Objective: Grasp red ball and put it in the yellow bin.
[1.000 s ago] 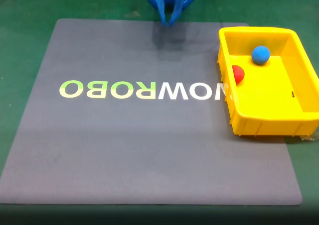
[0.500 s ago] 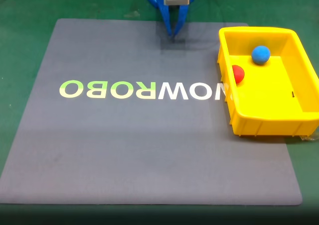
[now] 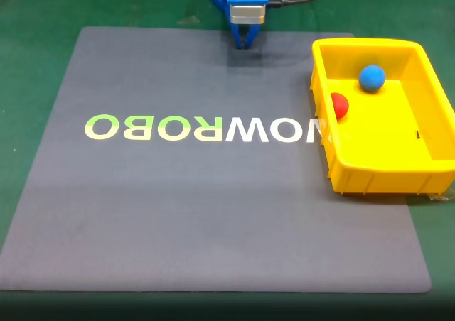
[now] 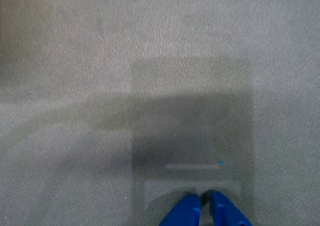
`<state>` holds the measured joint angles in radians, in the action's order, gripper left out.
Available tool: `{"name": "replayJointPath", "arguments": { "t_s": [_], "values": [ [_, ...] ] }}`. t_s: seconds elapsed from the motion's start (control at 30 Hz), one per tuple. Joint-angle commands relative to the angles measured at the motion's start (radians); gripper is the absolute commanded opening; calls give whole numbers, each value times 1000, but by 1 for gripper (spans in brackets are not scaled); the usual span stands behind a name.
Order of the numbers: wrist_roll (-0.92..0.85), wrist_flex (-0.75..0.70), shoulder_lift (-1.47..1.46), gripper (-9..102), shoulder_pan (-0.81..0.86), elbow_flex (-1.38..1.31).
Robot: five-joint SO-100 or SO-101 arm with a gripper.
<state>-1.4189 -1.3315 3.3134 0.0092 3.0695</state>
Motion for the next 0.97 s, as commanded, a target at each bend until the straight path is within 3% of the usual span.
{"name": "replayJointPath", "arguments": {
  "t_s": [0.0,0.93],
  "values": [
    [-9,0,12,0,17,31],
    [-26,-5,12,0,20,31]
  ]
}}
